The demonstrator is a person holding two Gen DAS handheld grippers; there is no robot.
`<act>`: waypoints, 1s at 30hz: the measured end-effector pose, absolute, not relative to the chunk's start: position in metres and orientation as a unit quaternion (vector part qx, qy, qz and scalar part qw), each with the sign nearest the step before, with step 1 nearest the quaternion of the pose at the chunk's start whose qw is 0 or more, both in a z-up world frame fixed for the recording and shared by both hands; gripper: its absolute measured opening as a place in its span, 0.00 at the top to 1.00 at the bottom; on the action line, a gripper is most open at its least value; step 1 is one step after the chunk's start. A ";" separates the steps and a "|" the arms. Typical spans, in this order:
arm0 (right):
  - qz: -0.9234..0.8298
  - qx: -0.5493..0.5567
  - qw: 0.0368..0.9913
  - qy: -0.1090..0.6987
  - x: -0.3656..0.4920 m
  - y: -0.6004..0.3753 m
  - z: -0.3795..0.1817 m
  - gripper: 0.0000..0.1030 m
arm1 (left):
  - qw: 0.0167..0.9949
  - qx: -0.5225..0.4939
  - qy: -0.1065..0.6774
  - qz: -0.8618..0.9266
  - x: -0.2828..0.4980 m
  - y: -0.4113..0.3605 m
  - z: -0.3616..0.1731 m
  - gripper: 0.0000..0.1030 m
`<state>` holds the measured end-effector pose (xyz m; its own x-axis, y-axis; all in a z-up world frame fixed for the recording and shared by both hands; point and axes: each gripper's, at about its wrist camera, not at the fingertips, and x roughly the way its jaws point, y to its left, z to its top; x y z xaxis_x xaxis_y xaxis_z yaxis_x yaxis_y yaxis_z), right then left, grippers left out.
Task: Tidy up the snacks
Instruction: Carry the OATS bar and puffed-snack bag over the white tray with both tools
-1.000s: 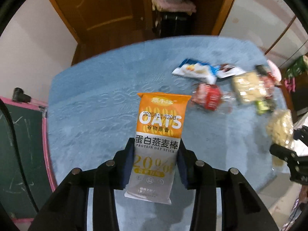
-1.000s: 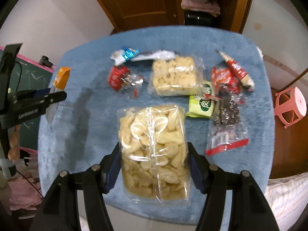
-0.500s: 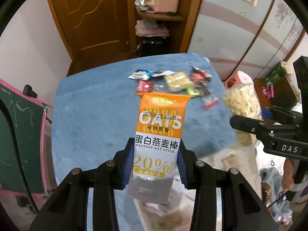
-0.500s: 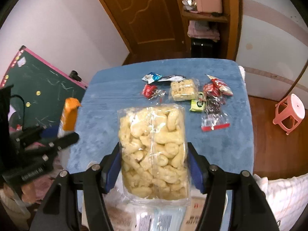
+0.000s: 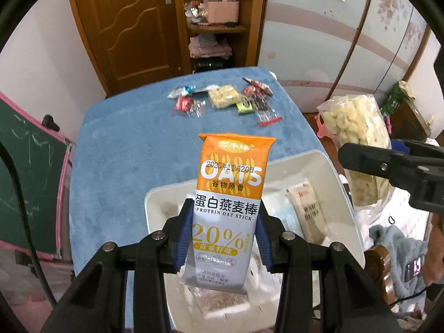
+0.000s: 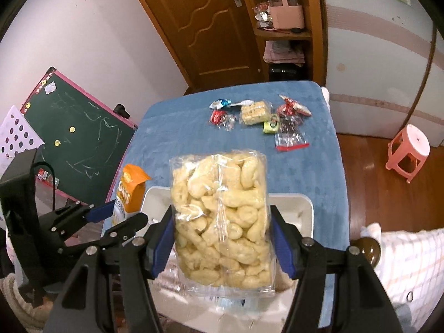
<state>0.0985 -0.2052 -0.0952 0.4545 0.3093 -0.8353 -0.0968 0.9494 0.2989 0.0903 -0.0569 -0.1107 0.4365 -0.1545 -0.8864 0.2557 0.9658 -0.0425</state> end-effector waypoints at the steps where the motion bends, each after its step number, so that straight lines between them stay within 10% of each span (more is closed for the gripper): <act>1: 0.120 0.110 0.844 0.510 0.092 -0.206 -0.097 0.39 | 0.844 0.042 0.521 -0.123 0.087 -0.057 -0.112 0.61; 25: 0.107 0.112 0.814 0.561 0.050 -0.197 -0.125 0.38 | 0.820 0.038 0.558 -0.120 0.051 -0.062 -0.129 0.59; 30: 0.104 0.117 0.805 0.572 0.052 -0.197 -0.130 0.38 | 0.824 0.011 0.549 -0.137 0.050 -0.057 -0.126 0.17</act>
